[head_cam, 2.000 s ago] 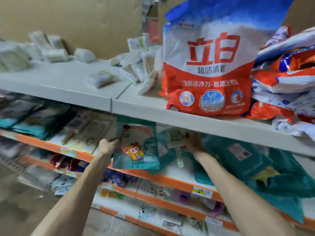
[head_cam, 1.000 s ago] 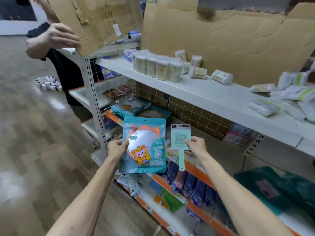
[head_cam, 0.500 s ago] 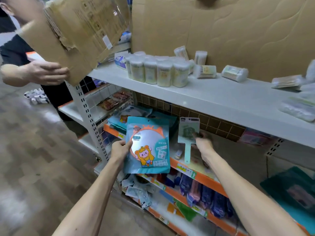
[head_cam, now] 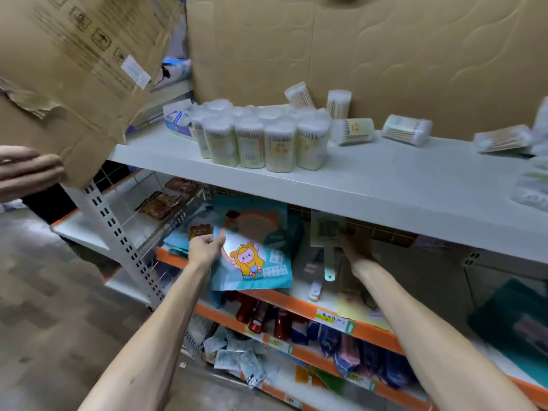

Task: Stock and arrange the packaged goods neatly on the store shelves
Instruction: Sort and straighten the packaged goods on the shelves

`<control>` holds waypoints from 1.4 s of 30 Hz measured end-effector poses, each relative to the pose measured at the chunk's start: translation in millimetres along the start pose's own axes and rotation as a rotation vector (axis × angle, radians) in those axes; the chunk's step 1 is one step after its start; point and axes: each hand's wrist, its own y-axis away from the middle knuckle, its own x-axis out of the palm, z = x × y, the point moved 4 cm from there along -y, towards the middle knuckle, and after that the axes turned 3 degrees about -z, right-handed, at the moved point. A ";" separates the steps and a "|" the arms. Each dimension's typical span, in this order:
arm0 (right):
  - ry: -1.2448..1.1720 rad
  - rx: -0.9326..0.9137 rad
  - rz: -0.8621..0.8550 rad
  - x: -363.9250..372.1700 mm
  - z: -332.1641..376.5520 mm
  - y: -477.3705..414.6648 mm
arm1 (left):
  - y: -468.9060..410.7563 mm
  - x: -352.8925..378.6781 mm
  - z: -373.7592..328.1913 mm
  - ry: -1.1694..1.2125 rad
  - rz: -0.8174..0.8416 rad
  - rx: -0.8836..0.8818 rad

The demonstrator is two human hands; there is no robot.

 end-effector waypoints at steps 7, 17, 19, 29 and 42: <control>-0.031 0.074 -0.082 -6.6 3.6 16.3 | -47.8 29.2 -2.7 -0.107 0.021 0.017; 0.185 0.162 -0.165 20.1 -21.3 11.2 | -80.1 55.7 -12.3 -0.111 0.231 -0.055; 0.240 0.207 -0.177 23.0 -31.3 8.6 | -86.6 58.7 -7.9 -0.114 0.245 -0.092; 0.637 0.317 -0.001 34.9 -66.8 15.8 | -99.9 53.3 -4.9 -0.298 0.284 0.039; 0.847 -0.002 -0.358 23.9 -32.1 38.7 | -105.9 56.6 -8.9 -0.295 0.339 0.007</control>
